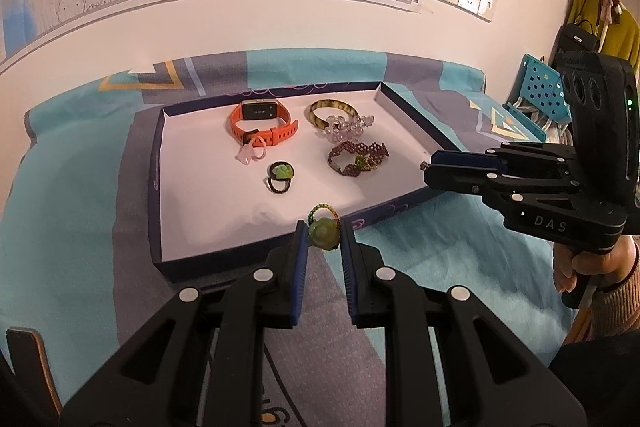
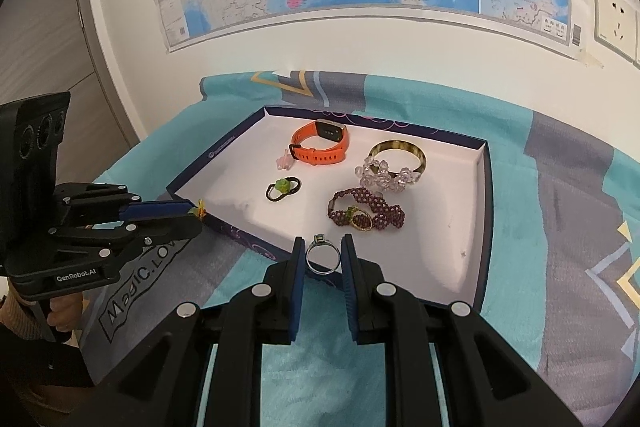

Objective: Organize jewelry
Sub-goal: 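Lift both held rings and carry them toward the box, then carry the green-stone ring and silver ring over the box and lower them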

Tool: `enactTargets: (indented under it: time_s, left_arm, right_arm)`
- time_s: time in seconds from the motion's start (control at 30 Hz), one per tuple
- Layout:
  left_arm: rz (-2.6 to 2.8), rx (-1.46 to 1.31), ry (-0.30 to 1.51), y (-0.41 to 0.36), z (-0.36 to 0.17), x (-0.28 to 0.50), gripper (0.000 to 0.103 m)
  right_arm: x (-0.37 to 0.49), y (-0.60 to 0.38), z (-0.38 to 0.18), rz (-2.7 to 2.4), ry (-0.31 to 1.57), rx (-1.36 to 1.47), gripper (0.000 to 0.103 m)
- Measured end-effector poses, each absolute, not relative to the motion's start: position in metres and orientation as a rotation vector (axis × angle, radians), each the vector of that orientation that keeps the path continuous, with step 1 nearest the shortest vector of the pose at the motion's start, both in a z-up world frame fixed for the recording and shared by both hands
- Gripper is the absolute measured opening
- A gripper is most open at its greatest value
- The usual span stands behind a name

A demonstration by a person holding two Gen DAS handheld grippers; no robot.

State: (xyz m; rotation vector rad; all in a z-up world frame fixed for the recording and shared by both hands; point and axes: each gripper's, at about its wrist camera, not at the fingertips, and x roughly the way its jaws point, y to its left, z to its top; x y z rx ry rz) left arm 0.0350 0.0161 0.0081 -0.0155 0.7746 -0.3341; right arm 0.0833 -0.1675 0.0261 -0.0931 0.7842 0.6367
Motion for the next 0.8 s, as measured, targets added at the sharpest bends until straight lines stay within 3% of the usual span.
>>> enactTargets:
  time_s: [0.8]
  left_arm:
    - [-0.315, -0.013, 0.774, 0.017, 0.01, 0.055, 0.017]
  right_arm:
    - [0.097, -0.163, 0.022, 0.632, 0.793, -0.089, 0.016]
